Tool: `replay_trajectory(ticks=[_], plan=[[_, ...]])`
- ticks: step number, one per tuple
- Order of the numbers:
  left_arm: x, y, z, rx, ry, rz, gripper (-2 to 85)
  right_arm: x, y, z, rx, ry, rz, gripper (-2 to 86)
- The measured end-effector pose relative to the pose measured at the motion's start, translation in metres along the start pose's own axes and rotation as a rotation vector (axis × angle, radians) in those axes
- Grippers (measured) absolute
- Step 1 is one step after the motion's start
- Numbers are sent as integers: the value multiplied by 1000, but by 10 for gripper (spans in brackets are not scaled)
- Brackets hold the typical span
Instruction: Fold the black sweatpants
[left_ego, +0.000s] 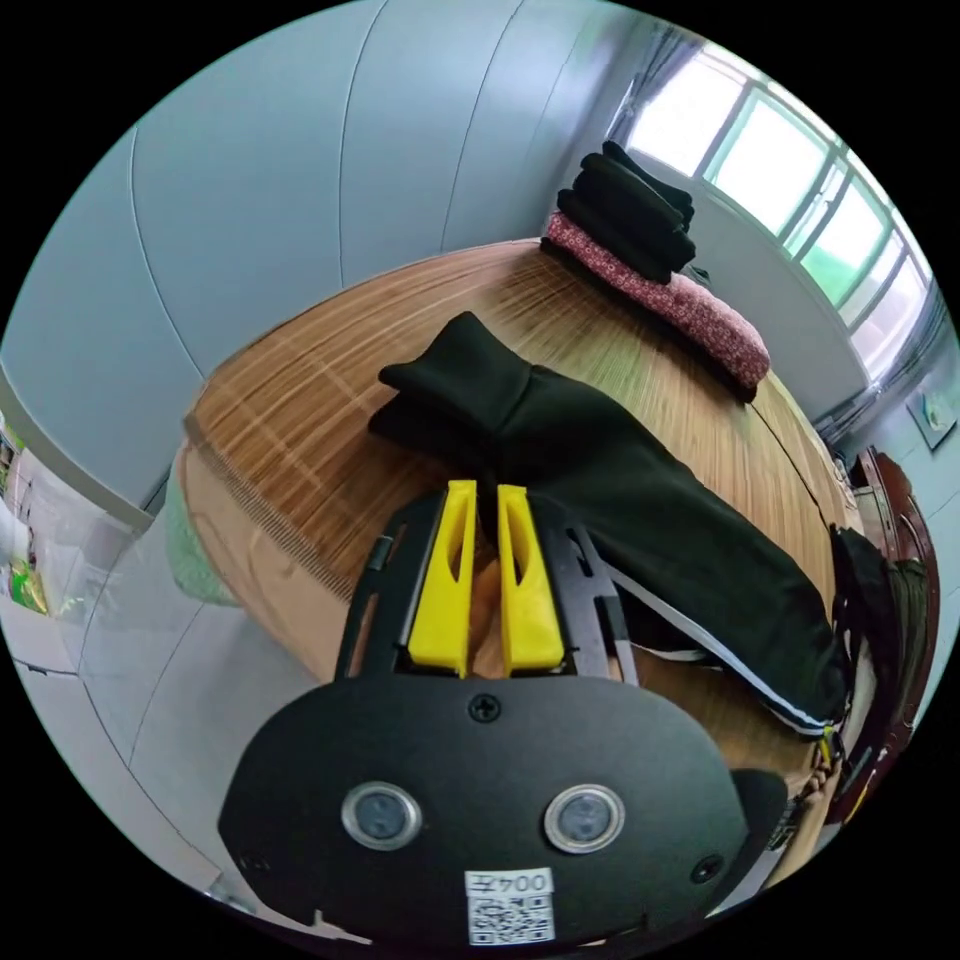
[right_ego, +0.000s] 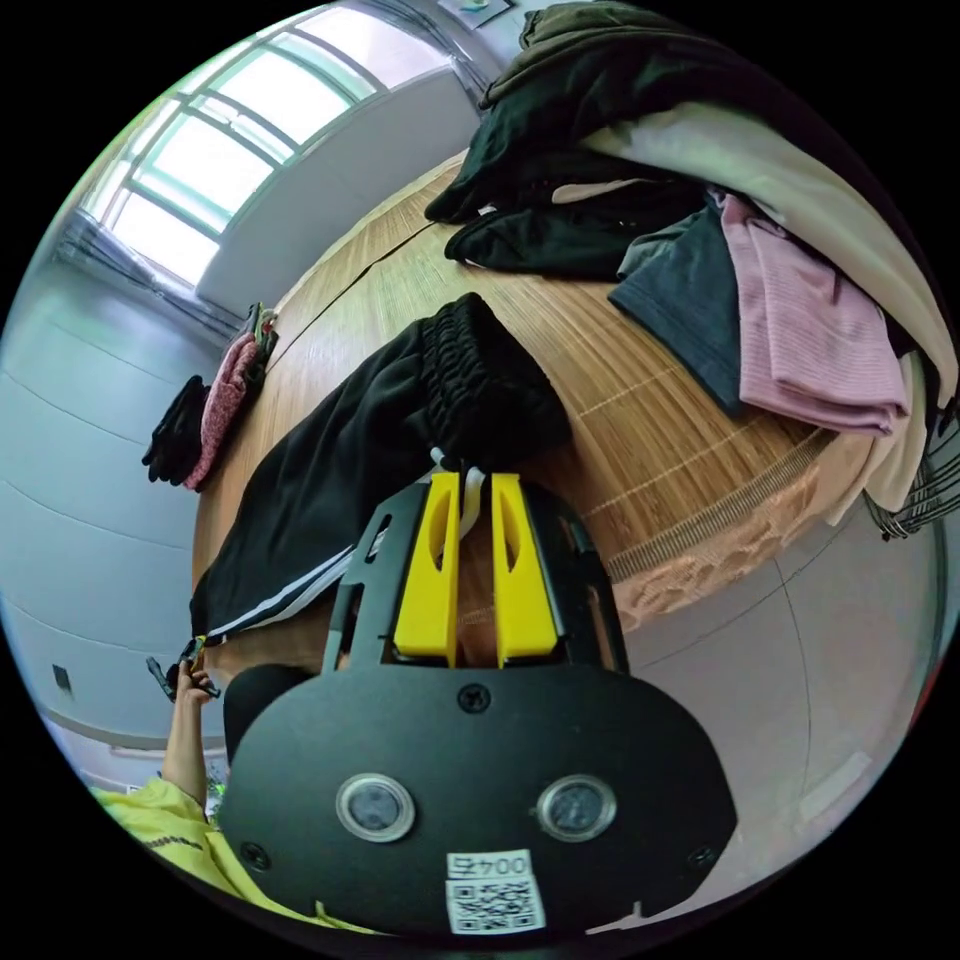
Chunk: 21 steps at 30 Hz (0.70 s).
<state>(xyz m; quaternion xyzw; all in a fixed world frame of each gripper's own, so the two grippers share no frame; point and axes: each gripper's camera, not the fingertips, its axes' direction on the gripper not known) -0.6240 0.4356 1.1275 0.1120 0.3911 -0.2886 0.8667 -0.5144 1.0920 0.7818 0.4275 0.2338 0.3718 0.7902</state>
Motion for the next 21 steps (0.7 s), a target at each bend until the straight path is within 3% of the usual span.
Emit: replay_trajectory(ticks=[6,9,12,16,21], plan=[[-13,24,-18,-29,121,9,66,-19,13,-2,-79,-33,15,90],[9,32,-49,48,75,153,84,-48,29,-25,31,-4,-54,105],[55,47,-69,148,-52,461,114,-118,61,-34,121,119,-359,118],[136,61,-54,79,-288,860,138,-237,106,2,60,241,-822,130],[212,71,-48,71,-326,1147,146,-348,149,66,-41,361,-1242,159]])
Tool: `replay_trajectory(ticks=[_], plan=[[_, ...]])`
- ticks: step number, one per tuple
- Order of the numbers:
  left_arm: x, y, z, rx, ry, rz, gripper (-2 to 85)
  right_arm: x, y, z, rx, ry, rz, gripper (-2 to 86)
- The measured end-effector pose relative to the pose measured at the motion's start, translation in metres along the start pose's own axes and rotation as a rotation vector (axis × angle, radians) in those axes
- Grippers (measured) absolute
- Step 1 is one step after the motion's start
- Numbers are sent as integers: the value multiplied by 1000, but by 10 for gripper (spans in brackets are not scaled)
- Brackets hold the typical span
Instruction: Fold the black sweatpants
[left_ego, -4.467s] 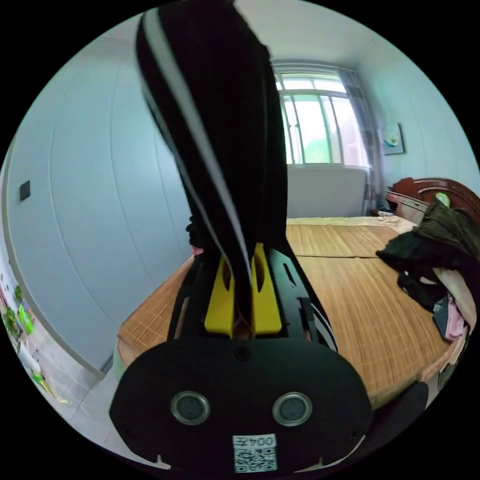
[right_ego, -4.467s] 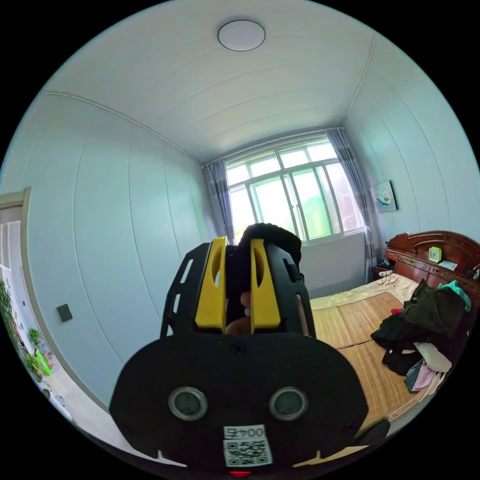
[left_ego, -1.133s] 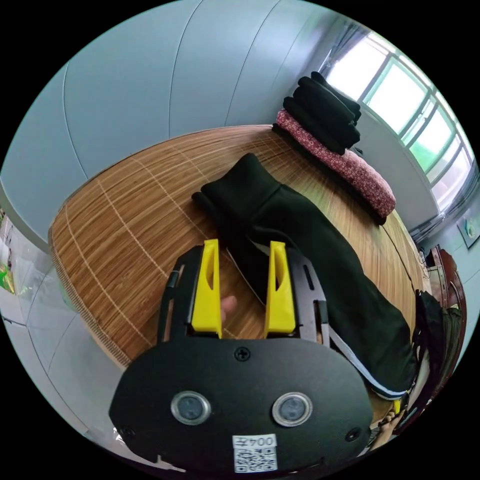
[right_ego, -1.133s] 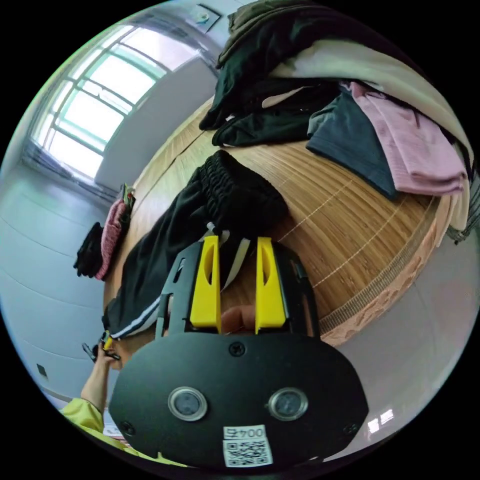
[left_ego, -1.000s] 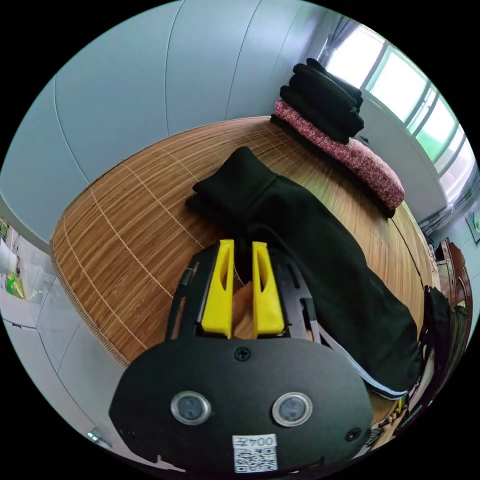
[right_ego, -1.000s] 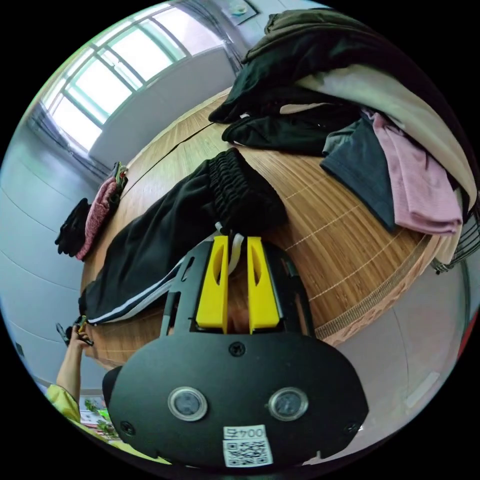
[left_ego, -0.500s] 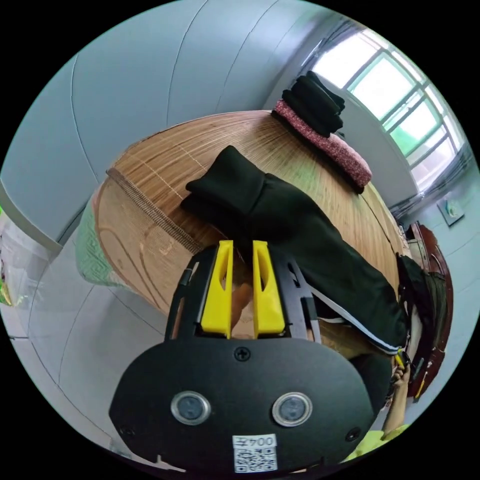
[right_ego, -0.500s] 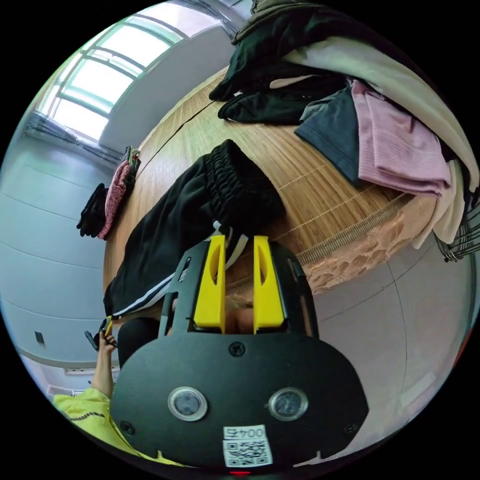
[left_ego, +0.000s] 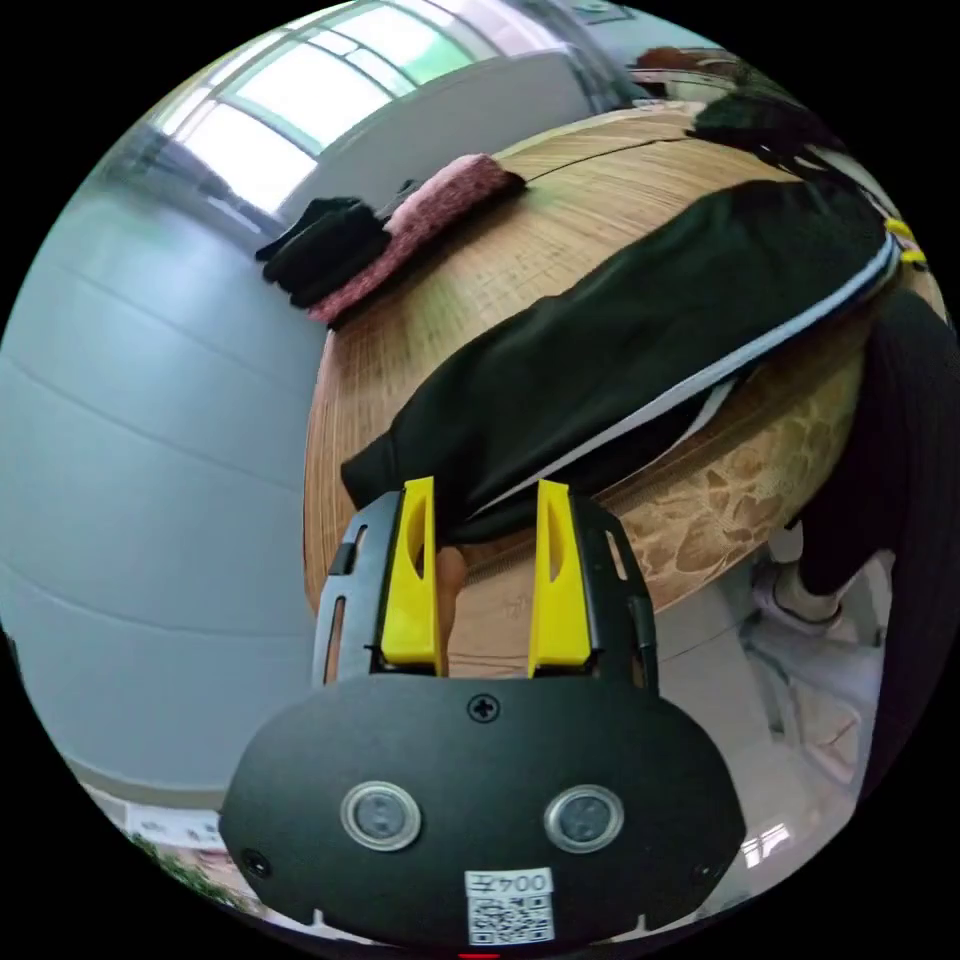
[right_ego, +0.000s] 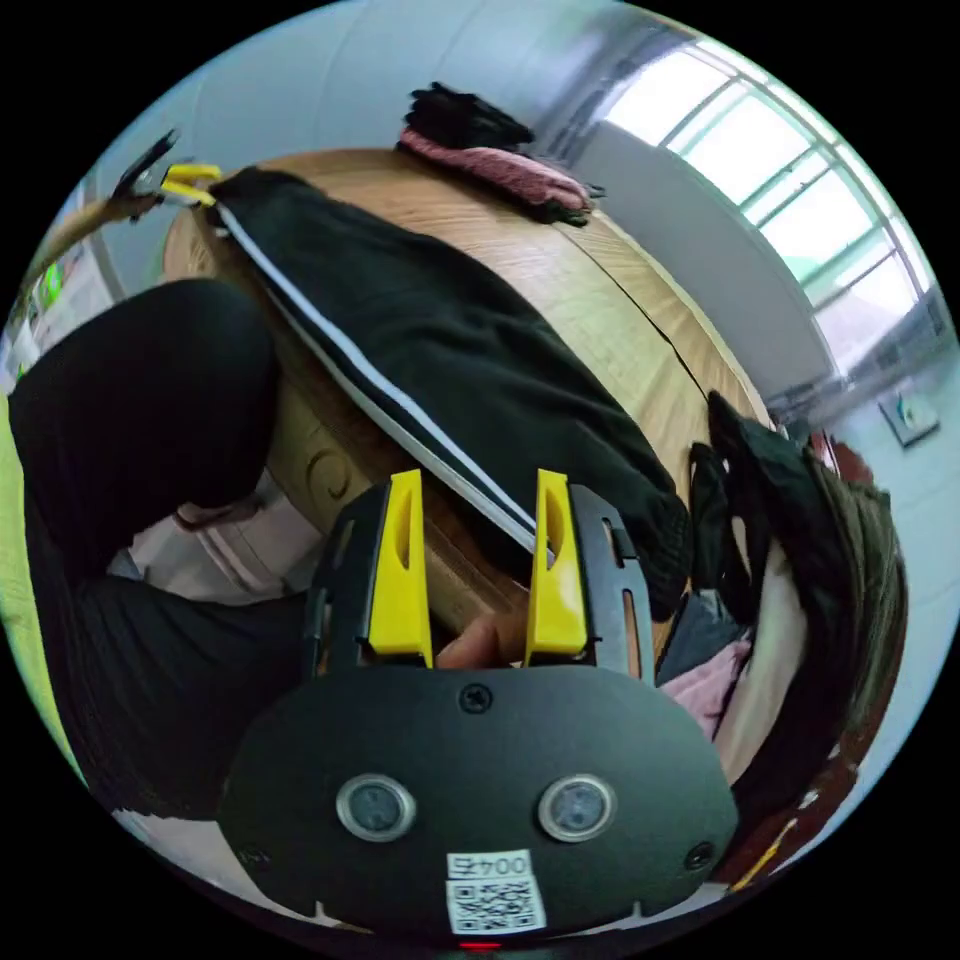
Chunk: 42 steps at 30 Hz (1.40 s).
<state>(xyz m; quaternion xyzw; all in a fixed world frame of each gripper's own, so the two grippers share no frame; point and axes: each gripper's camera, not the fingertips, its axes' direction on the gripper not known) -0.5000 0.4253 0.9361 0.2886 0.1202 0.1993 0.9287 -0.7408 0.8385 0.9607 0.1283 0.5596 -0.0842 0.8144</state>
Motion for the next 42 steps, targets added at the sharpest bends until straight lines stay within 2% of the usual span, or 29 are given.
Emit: replay_trajectory(ticks=[4,7,10,13,19,26,33,38,42], plan=[[35,-40,-7,-15,-84,285,167,-38,-49,27,-61,39,-218,164],[50,-62,-7,-44,-121,434,173,-44,-69,45,-102,90,-297,115],[56,-84,-3,-90,-107,531,174,-32,-88,56,-126,47,-292,44],[58,-107,2,-121,-78,587,173,0,-108,49,-87,1,-201,37],[50,-148,9,-158,28,581,171,108,-136,36,54,-237,158,36],[34,-186,17,-218,144,536,172,182,-132,84,99,-349,481,33],[27,-199,11,-264,58,616,166,208,-112,138,57,-408,553,33],[14,-201,3,-182,35,534,144,231,-99,159,96,-452,606,35],[-16,-193,9,-176,105,378,135,240,-82,190,78,-497,667,33]])
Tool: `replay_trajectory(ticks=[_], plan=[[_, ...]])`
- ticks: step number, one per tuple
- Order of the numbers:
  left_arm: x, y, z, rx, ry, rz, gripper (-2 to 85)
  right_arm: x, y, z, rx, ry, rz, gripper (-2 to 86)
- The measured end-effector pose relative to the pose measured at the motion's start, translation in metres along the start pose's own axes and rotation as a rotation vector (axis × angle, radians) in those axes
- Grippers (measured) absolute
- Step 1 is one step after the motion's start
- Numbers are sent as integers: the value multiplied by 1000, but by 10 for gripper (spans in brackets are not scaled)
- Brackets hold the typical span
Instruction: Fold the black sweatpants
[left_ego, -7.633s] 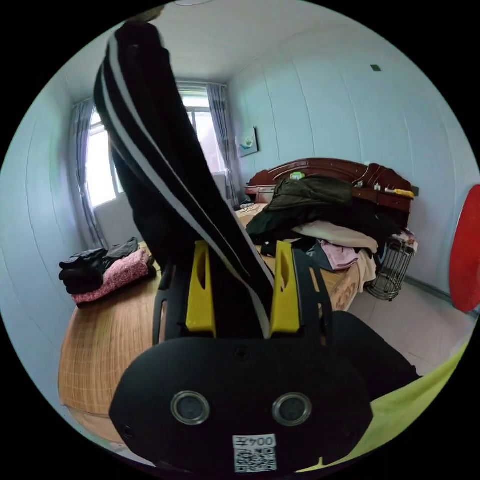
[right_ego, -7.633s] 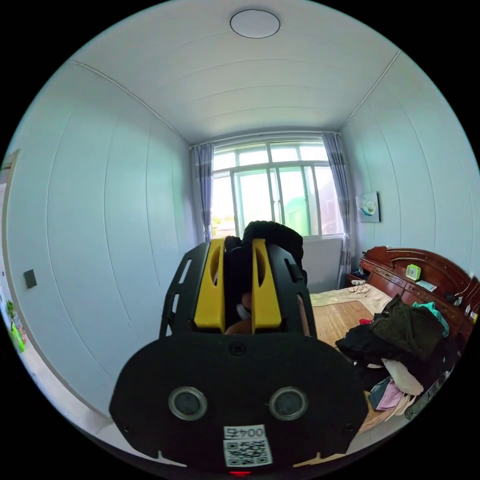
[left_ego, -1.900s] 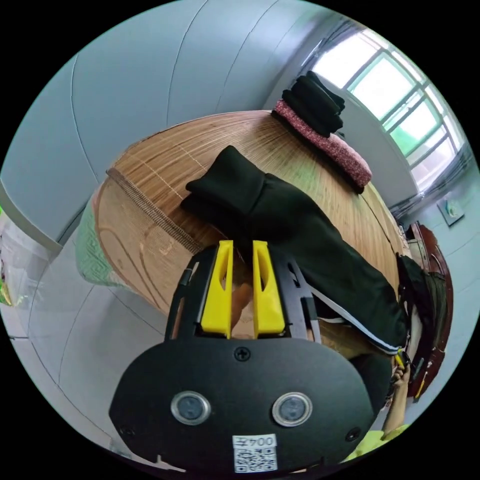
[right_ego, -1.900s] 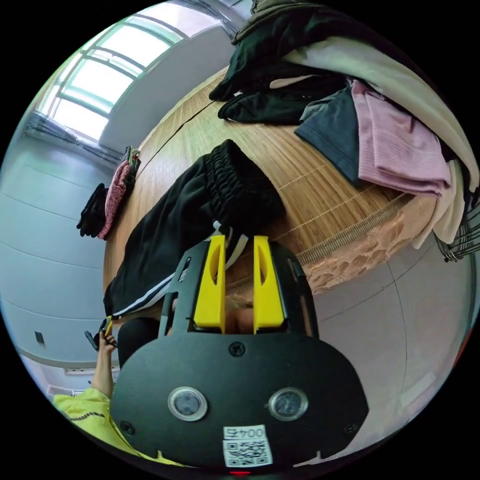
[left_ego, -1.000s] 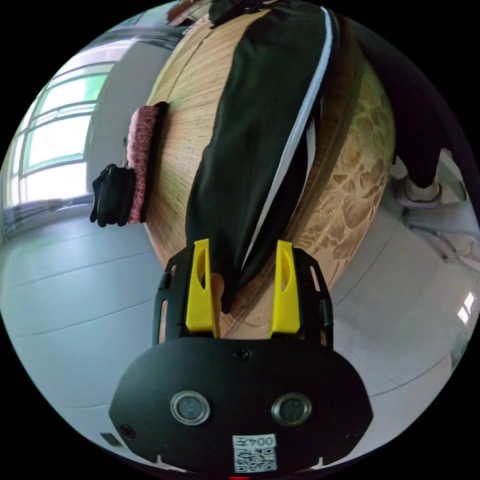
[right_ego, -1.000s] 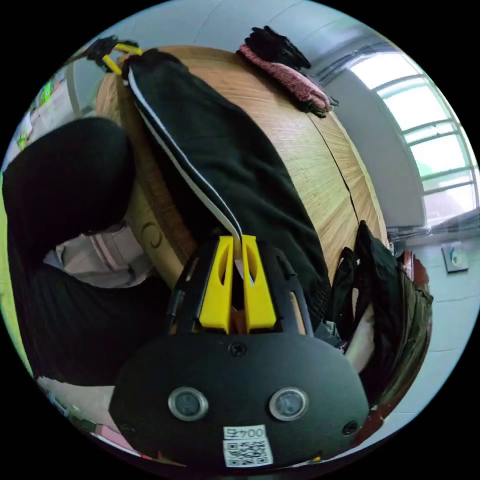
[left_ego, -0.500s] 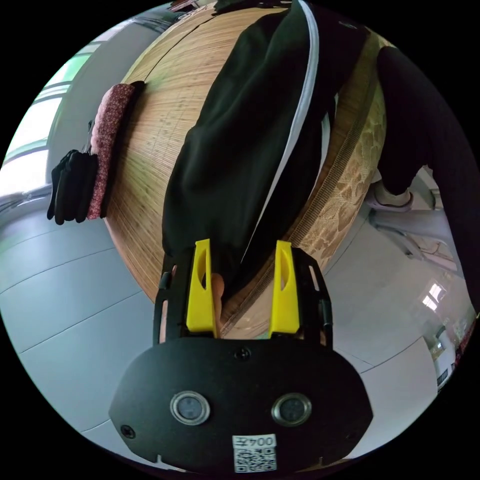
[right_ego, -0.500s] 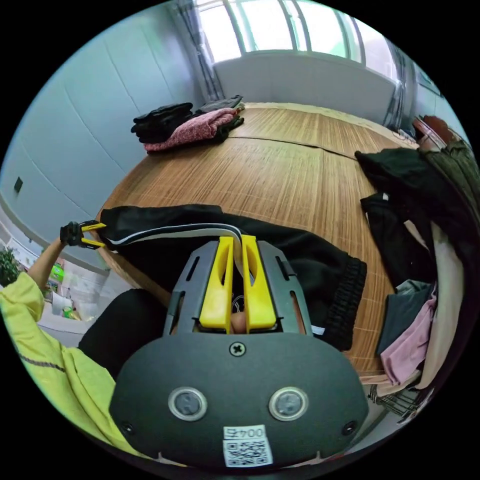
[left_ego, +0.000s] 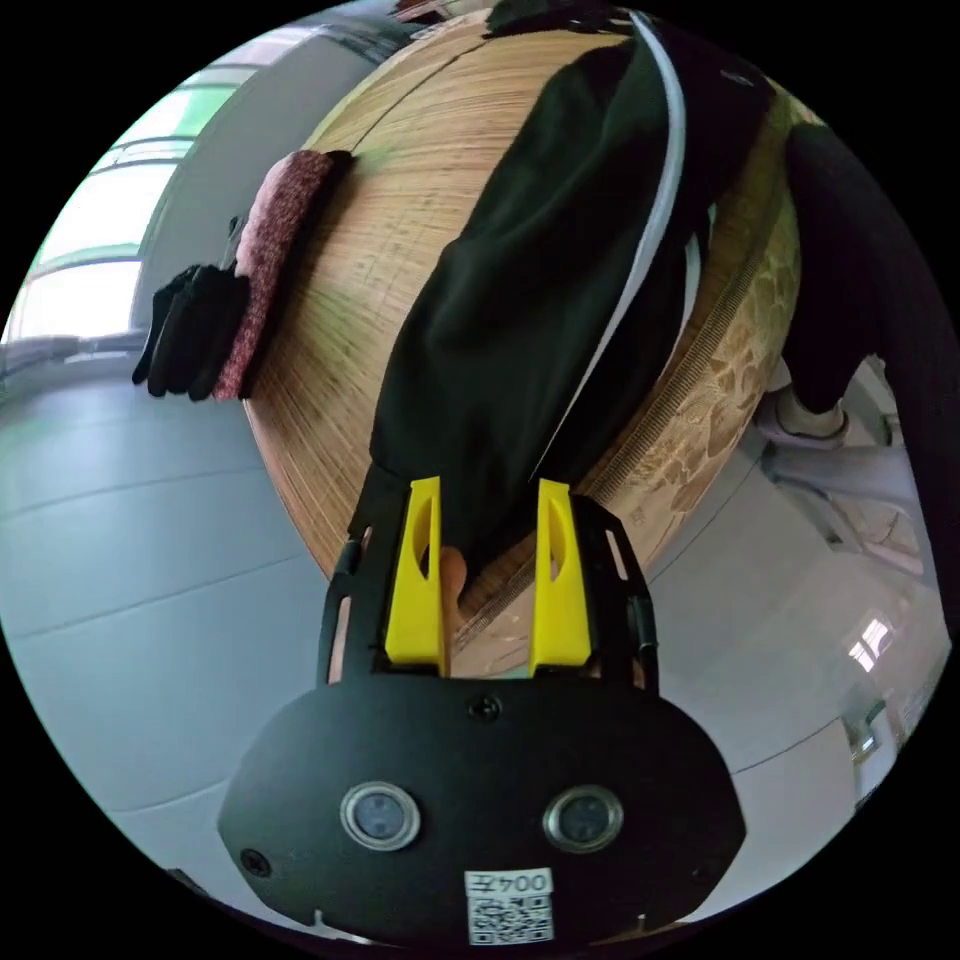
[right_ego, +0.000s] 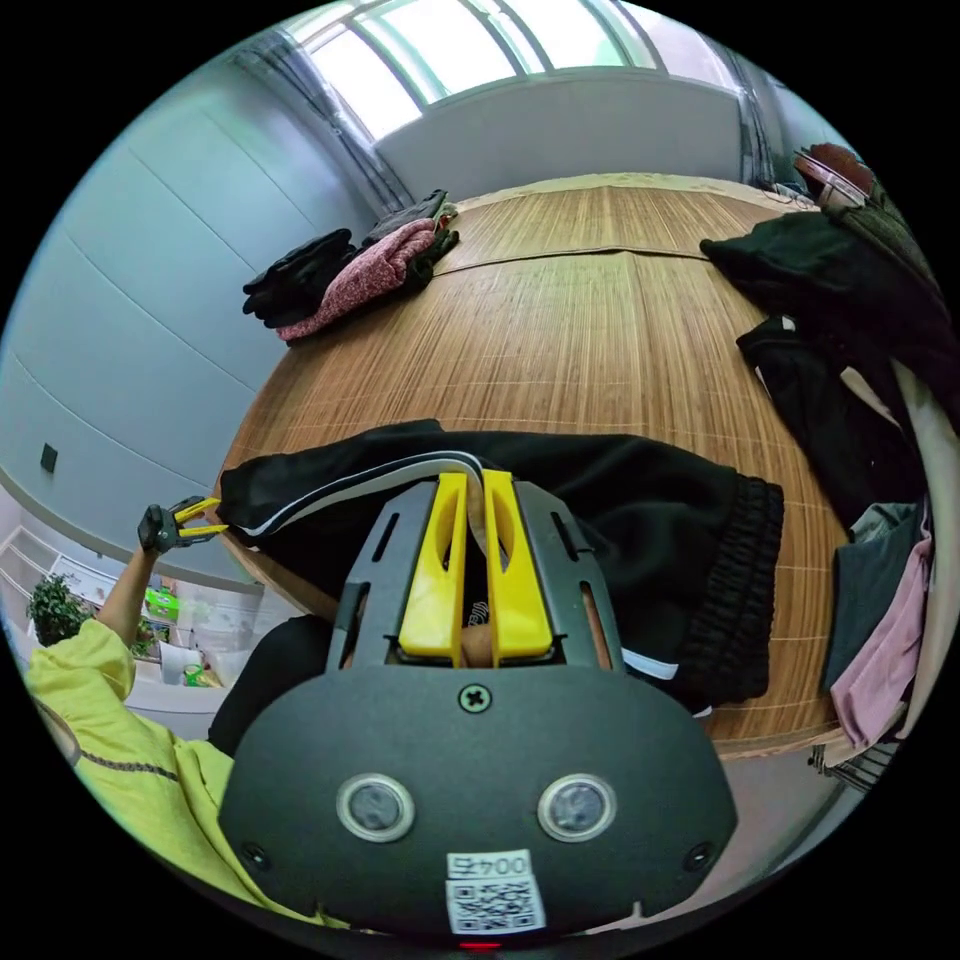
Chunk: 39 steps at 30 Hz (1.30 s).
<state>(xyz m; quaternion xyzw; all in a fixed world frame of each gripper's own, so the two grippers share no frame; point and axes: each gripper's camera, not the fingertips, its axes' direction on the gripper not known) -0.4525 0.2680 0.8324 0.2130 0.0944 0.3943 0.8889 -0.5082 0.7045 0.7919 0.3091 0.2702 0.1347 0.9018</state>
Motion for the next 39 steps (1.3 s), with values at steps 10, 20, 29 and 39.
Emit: replay_trajectory(ticks=[10,20,29,39], plan=[[-3,18,9,32,-101,-50,119,48,17,20,6,-58,61,29],[-27,16,21,-28,-33,-39,41,66,35,22,-3,-53,53,31],[-126,8,-68,133,-83,-225,19,81,45,-19,34,-87,29,29],[-236,-131,-51,139,-200,-602,52,193,17,-45,198,-182,278,40]])
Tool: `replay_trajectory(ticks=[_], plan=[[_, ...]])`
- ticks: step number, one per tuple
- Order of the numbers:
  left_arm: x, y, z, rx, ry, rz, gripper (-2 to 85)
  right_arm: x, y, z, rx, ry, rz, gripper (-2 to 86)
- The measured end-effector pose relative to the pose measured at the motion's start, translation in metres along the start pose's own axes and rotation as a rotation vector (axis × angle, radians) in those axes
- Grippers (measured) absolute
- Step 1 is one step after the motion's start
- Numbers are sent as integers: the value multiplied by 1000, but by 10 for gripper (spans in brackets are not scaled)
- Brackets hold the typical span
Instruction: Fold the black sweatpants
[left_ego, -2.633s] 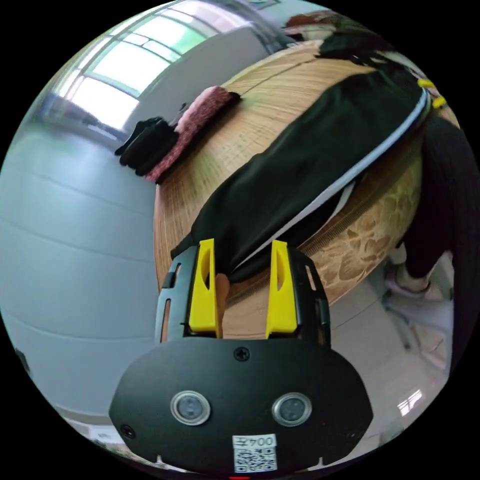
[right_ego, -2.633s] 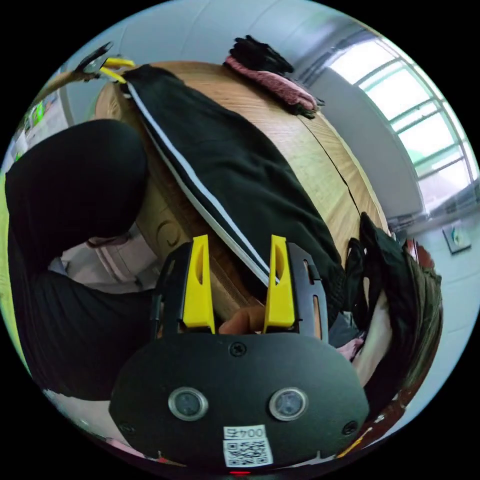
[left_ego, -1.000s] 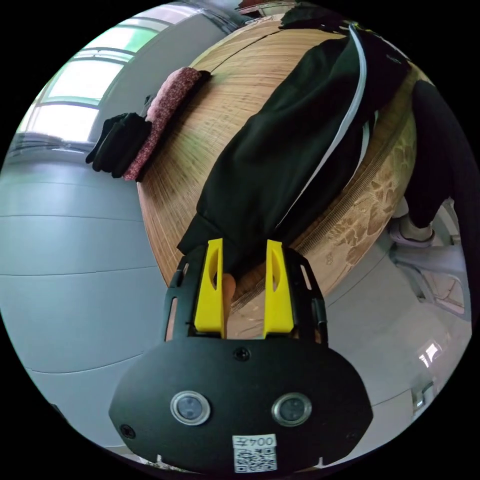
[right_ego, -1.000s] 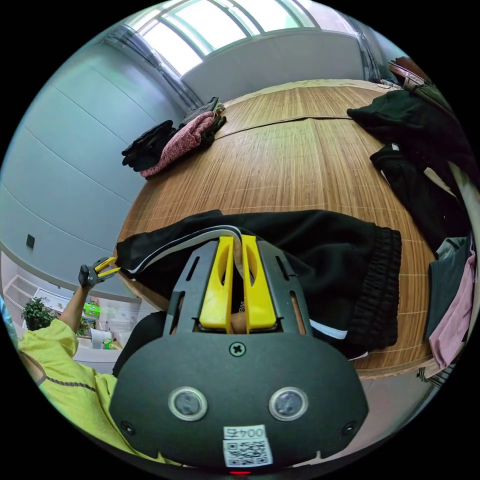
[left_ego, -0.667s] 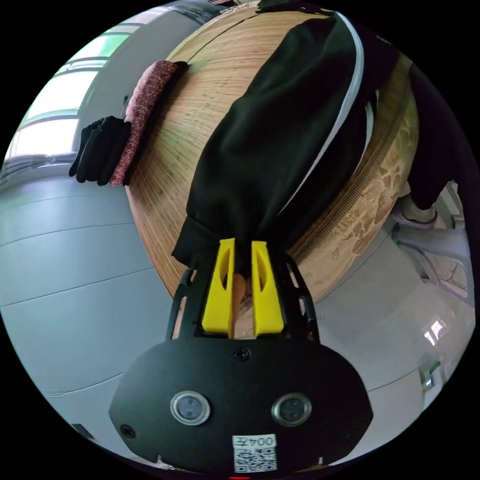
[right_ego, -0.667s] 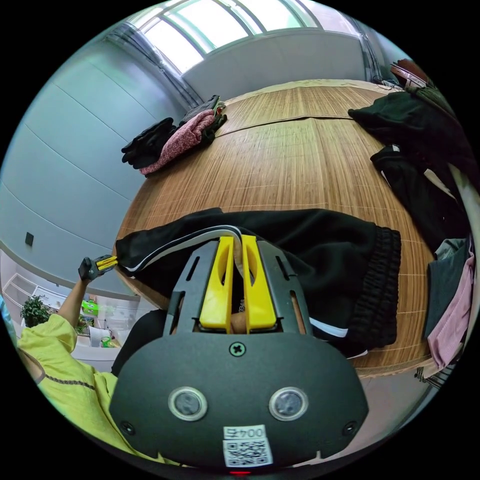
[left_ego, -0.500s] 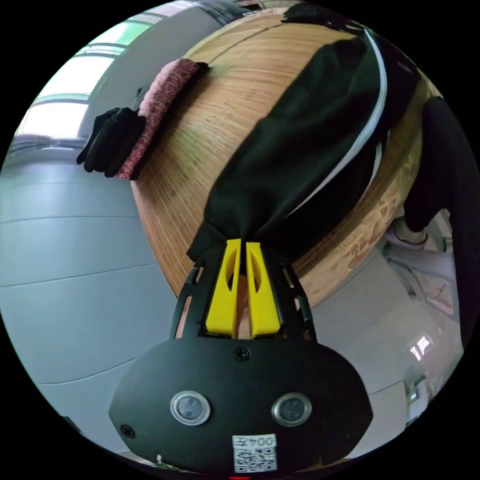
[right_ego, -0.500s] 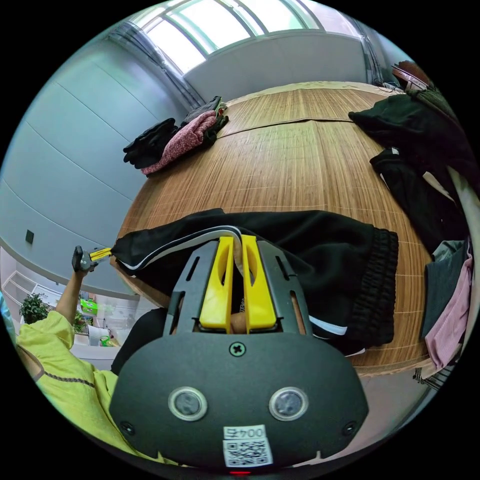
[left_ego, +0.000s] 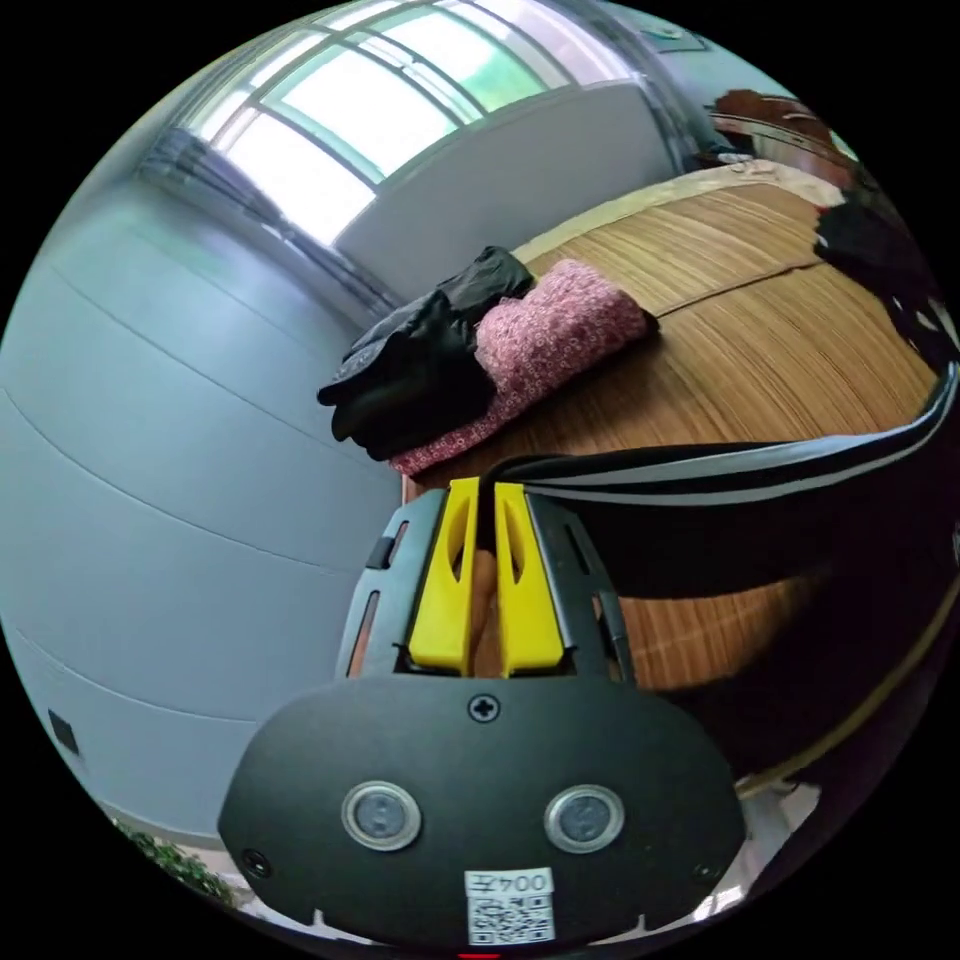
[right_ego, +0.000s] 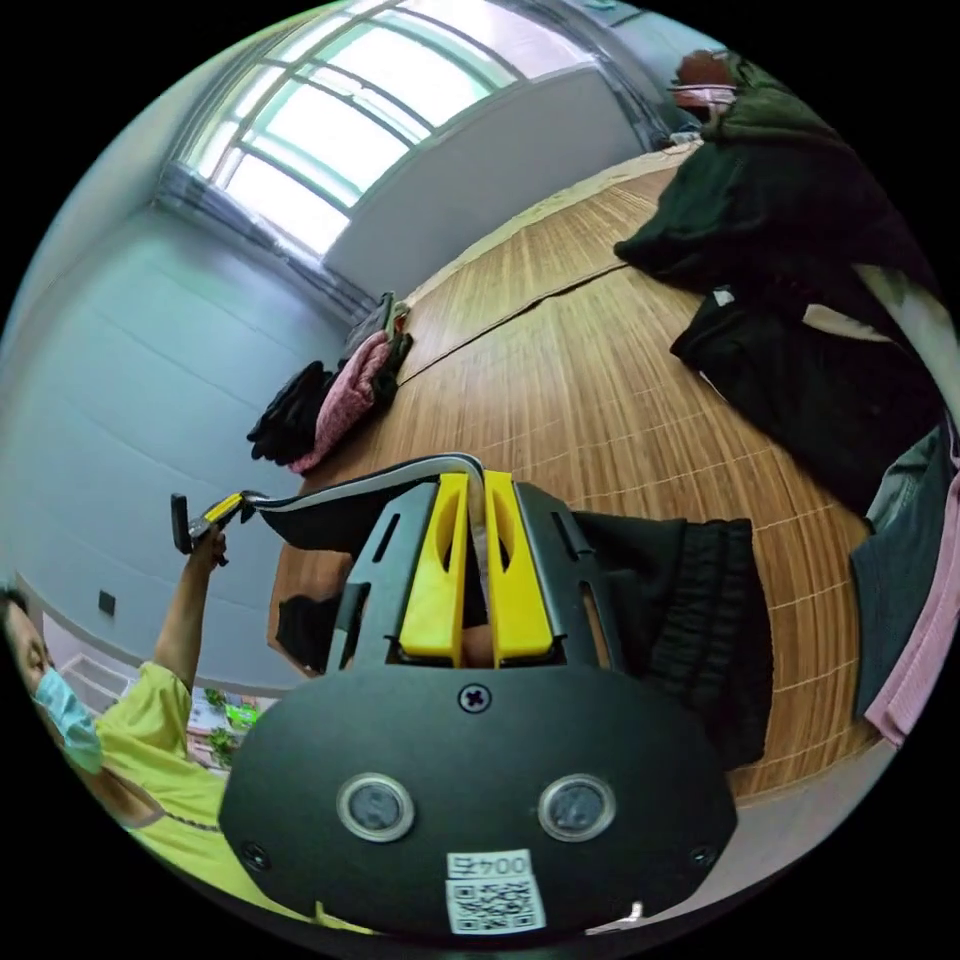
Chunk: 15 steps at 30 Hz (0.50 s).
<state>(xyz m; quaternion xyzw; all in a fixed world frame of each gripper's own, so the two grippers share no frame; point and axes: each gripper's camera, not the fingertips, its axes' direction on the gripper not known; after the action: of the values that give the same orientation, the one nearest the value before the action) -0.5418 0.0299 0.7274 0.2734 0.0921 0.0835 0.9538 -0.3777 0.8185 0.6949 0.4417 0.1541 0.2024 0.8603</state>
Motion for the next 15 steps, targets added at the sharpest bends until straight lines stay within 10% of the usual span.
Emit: replay_trajectory(ticks=[6,15], plan=[[37,28,84,-274,48,37,98,87,-16,50,-111,-55,293,67],[-87,266,81,-282,120,-276,119,28,101,-114,121,-135,62,111]])
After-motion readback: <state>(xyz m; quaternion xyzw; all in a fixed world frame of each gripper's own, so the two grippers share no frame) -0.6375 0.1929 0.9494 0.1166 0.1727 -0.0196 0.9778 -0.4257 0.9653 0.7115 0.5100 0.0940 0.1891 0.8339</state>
